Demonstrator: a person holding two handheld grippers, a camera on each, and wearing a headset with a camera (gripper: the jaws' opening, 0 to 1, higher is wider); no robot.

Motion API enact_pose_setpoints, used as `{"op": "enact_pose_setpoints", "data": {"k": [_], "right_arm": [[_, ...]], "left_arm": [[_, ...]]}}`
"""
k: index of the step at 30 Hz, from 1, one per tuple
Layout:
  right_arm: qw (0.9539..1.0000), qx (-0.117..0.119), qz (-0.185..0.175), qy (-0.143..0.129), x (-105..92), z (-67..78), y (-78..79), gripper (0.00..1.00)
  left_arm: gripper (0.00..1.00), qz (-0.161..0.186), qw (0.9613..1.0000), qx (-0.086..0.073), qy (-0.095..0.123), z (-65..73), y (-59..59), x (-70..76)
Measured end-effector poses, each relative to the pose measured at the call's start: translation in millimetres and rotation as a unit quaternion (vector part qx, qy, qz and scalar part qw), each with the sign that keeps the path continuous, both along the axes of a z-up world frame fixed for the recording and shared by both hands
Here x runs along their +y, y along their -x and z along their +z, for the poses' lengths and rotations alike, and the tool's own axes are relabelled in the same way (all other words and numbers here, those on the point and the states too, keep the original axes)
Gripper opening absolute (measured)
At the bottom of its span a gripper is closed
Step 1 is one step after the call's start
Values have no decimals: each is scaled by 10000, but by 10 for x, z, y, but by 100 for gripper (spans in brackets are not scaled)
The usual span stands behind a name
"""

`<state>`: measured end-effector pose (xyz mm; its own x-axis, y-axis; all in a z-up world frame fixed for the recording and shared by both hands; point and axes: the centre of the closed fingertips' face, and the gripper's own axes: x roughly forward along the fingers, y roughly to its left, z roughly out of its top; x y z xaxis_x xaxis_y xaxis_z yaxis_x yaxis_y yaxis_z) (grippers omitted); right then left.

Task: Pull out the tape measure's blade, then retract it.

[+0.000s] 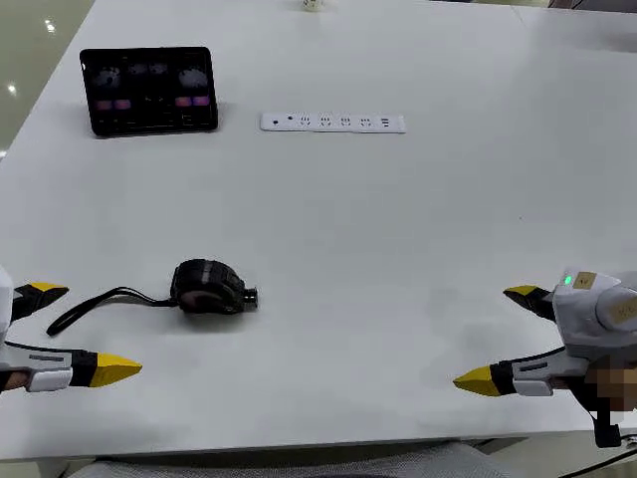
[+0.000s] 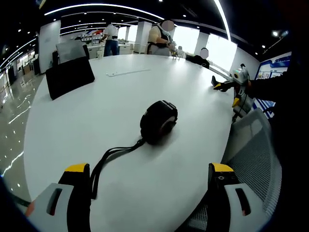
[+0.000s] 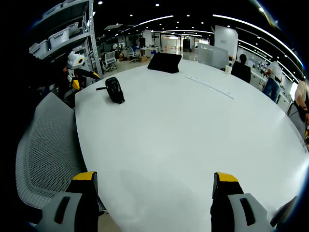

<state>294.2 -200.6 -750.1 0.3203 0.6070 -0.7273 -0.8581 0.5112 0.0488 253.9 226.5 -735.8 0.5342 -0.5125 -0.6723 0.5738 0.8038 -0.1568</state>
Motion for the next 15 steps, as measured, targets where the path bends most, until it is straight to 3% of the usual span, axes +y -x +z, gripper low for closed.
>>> {"op": "enact_pose_setpoints", "data": {"k": [15], "right_arm": [[10000, -19, -70, 0, -42, 19, 19, 99]], "left_arm": [[99, 22, 10000, 18, -12, 15, 10, 47]]}}
